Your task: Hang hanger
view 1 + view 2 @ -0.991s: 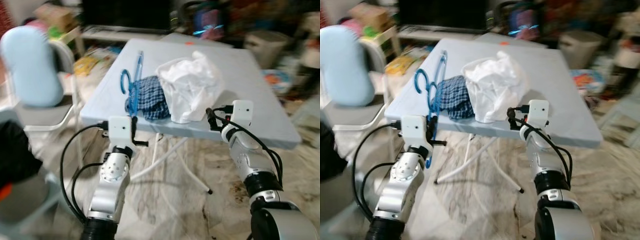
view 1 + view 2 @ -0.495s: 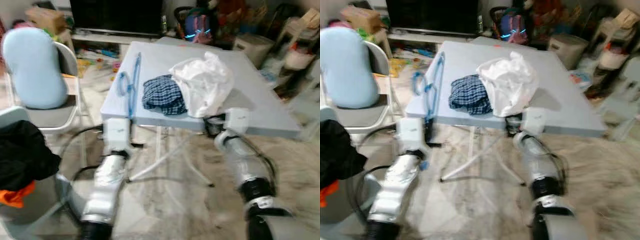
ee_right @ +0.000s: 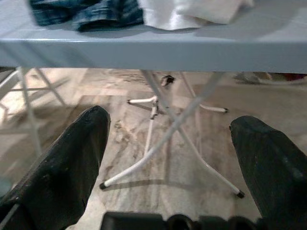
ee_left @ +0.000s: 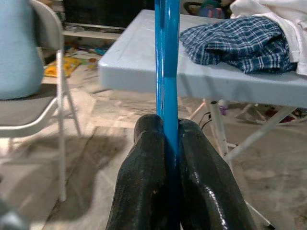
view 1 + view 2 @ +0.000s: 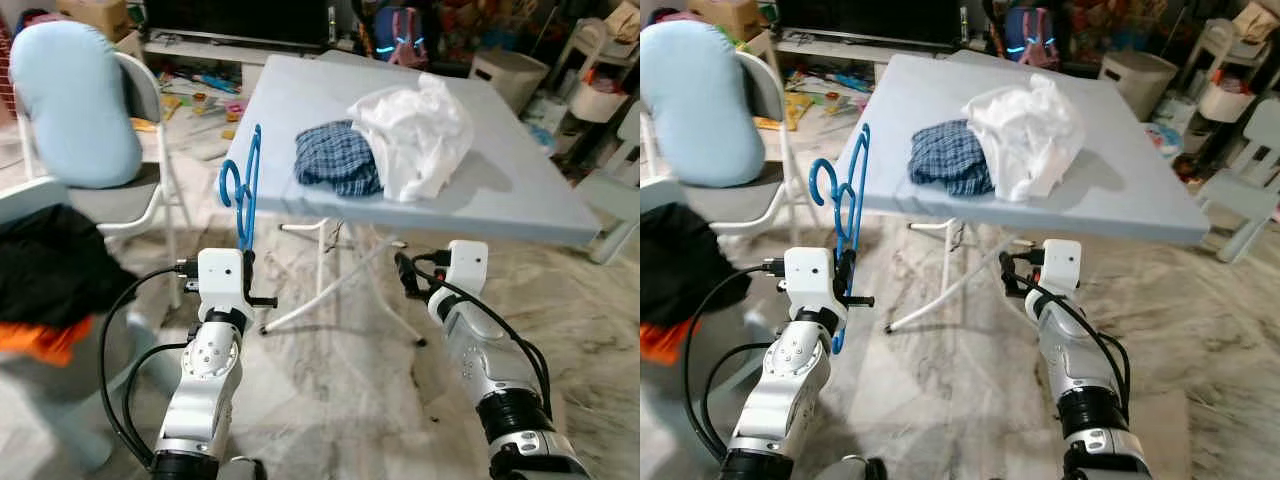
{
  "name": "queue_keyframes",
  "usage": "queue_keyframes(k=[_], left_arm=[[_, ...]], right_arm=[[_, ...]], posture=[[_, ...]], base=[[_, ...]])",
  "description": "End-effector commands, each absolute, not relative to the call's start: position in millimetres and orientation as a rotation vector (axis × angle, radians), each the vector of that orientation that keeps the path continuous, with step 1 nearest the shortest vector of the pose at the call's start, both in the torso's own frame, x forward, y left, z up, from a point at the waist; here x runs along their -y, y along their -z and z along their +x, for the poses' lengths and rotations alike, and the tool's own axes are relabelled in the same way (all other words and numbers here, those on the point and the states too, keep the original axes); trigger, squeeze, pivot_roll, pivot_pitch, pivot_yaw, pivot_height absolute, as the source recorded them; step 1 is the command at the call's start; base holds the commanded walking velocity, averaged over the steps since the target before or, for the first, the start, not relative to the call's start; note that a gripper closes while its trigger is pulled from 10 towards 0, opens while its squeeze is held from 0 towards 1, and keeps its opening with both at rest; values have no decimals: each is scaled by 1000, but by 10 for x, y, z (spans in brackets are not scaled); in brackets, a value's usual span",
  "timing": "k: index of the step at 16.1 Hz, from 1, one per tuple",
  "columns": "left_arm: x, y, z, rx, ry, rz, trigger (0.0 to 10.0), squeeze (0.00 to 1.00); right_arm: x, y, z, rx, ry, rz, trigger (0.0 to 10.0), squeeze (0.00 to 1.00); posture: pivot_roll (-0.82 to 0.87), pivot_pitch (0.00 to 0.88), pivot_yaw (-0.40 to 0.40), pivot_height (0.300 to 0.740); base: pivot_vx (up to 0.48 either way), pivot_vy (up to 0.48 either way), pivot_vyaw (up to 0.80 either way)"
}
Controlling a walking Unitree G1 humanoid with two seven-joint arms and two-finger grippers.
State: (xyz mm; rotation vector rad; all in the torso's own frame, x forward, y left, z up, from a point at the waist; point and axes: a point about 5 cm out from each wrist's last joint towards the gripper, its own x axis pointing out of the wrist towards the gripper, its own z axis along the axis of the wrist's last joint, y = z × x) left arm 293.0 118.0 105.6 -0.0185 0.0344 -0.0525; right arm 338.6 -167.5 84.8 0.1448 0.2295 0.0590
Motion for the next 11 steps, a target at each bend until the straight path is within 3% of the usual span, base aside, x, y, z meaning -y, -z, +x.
queue_keyframes(k=[1, 6, 11], left_arm=[[-1107, -1060, 2920, -36, 84, -23, 10000, 0], [-1118, -1078, 2942, -33, 81, -19, 10000, 0], [-1162, -998, 2934, -83, 79, 26, 10000, 0]], right_arm=[[1718, -907, 3407, -219, -43, 137, 10000, 0], [1690, -993, 3465, -202, -51, 134, 10000, 0], [1646, -1077, 3472, -129, -114, 131, 10000, 0]], posture=[[92, 0, -76, 740], [89, 0, -74, 740], [80, 0, -70, 740]], base=[[-296, 0, 0], [-292, 0, 0], [0, 0, 0]])
